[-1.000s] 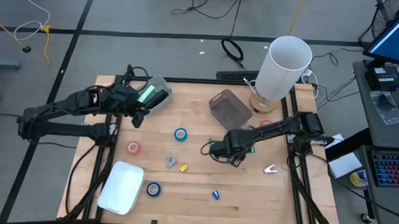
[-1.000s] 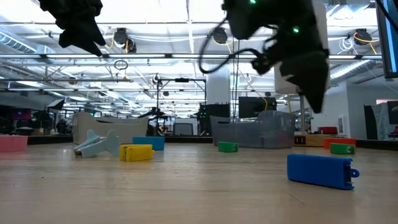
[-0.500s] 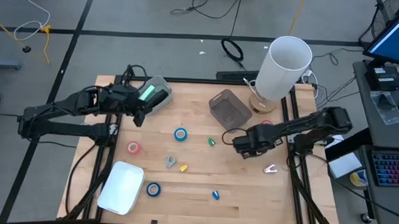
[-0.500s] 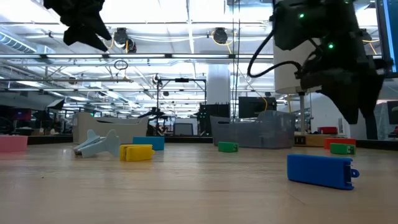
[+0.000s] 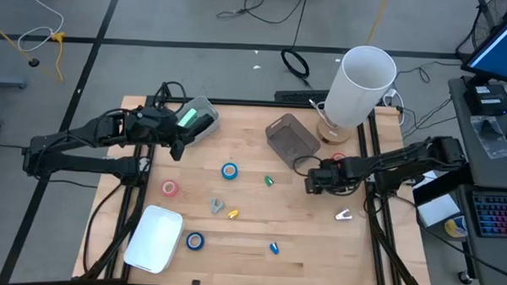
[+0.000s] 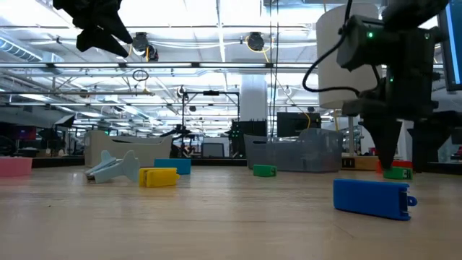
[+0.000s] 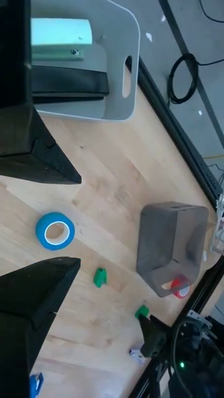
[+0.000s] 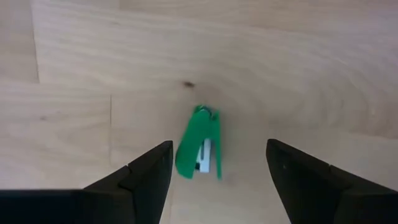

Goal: Pick and place Stapler, Stapler remover, tape
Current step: Put the right green stapler into the gray bin

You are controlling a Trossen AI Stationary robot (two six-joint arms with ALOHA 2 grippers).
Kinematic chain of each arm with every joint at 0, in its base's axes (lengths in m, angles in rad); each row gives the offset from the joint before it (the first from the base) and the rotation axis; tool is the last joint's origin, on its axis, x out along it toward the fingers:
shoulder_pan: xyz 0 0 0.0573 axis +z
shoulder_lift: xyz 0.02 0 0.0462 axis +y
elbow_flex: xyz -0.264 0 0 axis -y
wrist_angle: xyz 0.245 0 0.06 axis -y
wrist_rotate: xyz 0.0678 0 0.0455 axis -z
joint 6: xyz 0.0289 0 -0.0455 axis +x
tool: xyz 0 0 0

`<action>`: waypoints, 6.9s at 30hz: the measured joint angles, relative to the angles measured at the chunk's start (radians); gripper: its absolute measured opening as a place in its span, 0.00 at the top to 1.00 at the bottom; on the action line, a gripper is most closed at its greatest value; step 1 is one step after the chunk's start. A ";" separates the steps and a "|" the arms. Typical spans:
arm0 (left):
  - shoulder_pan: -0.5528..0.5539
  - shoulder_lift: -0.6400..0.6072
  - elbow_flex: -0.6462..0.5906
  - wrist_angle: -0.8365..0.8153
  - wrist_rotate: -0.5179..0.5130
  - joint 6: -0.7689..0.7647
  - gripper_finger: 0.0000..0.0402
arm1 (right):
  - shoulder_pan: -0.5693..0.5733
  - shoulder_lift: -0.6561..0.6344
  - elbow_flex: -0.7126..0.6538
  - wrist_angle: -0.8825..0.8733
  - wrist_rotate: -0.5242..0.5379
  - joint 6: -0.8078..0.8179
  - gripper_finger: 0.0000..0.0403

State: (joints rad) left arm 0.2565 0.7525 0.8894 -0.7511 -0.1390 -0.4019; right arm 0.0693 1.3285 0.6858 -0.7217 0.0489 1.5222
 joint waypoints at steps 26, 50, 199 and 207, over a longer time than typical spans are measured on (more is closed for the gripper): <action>0.000 0.000 0.000 0.001 -0.019 0.005 0.50 | -0.016 0.027 -0.045 0.064 0.008 0.002 0.71; -0.110 0.201 0.000 0.372 0.226 0.011 0.50 | -0.022 -0.158 -0.046 1.081 -0.020 -0.270 0.86; -0.165 0.601 0.000 0.910 0.487 -0.162 0.78 | -0.056 0.240 0.254 1.344 -0.001 -0.489 0.57; -0.165 0.600 0.000 0.908 0.500 -0.165 0.78 | -0.056 0.238 0.253 1.272 0.005 -0.473 0.57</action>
State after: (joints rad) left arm 0.0912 1.3529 0.8890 0.1565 0.3614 -0.5672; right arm 0.0135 1.5661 0.9386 0.5506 0.0536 1.0496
